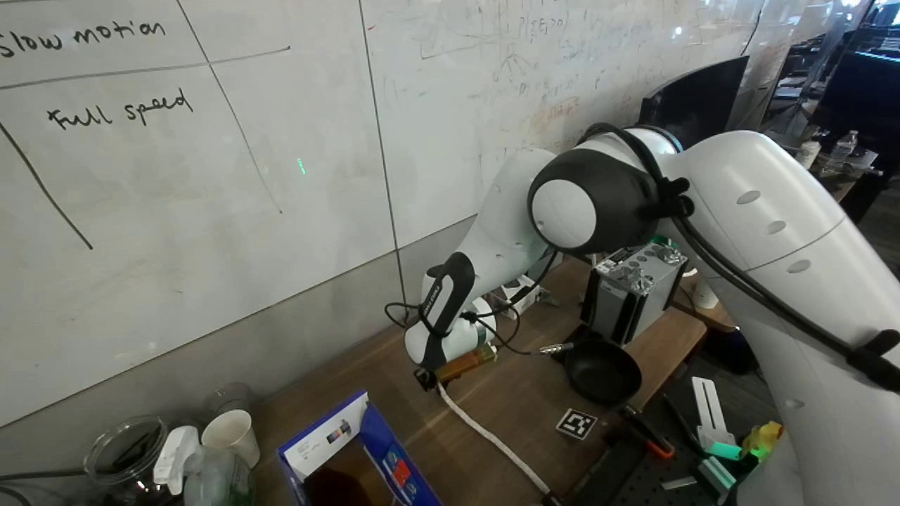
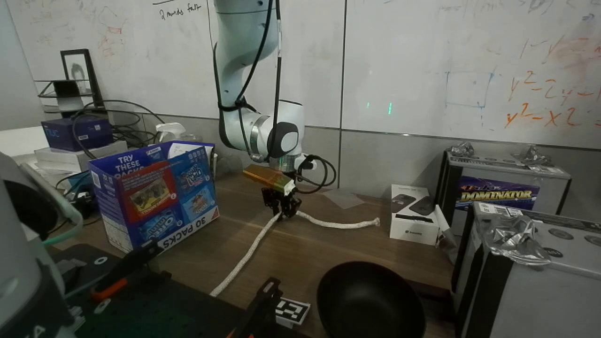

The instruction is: Put the ropes into the box.

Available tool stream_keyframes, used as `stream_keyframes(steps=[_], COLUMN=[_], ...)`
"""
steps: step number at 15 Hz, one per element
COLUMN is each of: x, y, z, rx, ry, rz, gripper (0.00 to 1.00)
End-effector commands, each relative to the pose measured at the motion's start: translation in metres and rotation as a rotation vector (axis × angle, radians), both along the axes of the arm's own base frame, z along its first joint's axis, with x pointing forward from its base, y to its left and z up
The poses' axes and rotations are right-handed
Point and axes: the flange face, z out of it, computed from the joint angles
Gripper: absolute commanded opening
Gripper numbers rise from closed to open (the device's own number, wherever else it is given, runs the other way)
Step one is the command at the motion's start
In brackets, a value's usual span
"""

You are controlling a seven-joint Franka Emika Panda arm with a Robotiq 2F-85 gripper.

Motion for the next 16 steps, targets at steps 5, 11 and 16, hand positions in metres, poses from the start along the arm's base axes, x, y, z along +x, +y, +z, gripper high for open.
stream_keyframes(steps=[5, 11, 16], x=[0.020, 0.033, 0.040], y=[-0.047, -0.040, -0.018], z=[0.039, 0.083, 0.152], rx=[0.058, 0.269, 0.440], ry=[-0.003, 0.172, 0.302], rz=[0.067, 0.214, 0.374], gripper=[0.14, 0.15, 0.15])
